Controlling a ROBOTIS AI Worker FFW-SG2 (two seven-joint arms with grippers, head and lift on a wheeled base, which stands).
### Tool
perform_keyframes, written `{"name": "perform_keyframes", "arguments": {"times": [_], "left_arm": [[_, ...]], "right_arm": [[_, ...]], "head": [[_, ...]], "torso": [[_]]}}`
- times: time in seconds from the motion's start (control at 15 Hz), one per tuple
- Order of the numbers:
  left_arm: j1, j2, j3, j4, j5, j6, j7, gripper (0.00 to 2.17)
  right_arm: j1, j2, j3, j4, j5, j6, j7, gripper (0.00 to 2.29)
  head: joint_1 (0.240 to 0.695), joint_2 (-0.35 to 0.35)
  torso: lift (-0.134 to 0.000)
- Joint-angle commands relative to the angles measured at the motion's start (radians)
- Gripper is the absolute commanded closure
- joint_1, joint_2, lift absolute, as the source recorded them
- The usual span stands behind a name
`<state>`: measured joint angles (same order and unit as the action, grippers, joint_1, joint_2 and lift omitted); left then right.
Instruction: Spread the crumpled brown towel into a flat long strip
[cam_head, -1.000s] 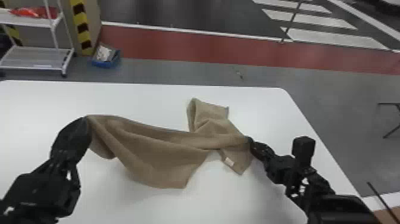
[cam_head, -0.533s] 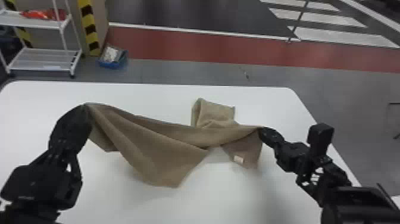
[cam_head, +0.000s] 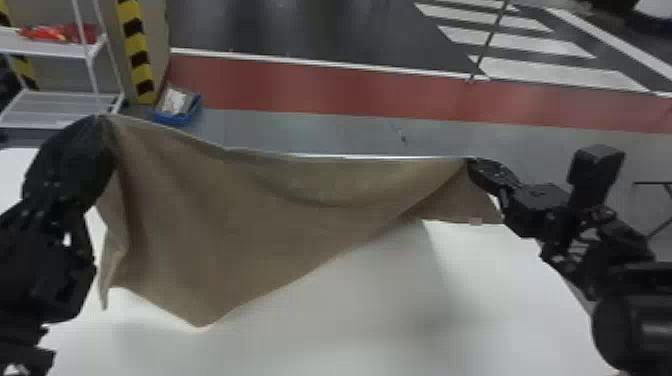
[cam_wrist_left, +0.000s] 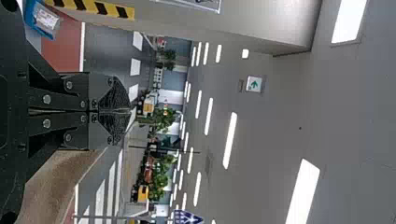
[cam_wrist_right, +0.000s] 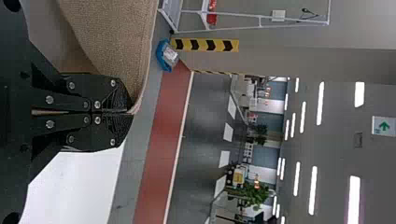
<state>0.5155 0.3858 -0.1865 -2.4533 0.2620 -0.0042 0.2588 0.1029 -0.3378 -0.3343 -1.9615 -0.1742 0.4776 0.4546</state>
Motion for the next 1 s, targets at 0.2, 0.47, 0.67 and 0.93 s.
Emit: {"name": "perform_keyframes", "arguments": {"times": [0.2,0.47,0.67,0.93], "left_arm": [[-0.025,0.015,0.013,-0.053,0.01,0.034,-0.013,1.42],[-0.043,0.025,0.015,-0.049,0.017,0.04,-0.027,1.42],[-0.117,0.013,0.007,0.06,0.045,0.065,-0.062,1.42],[-0.291,-0.042,0.006,0.27,0.089,0.065,-0.081,1.42]], "right_arm": [[0.069,-0.032,-0.18,-0.143,-0.288,0.053,0.001,1.65],[0.104,-0.043,-0.235,-0.189,-0.332,0.102,0.01,1.65],[0.067,-0.047,-0.173,-0.083,-0.292,0.086,0.015,1.65],[-0.107,-0.063,-0.02,0.13,-0.197,0.034,0.007,1.65]], "head": [[0.563,-0.27],[0.537,-0.293],[0.541,-0.308],[0.576,-0.28]], "torso": [[-0.124],[-0.124],[-0.124],[-0.124]]}}
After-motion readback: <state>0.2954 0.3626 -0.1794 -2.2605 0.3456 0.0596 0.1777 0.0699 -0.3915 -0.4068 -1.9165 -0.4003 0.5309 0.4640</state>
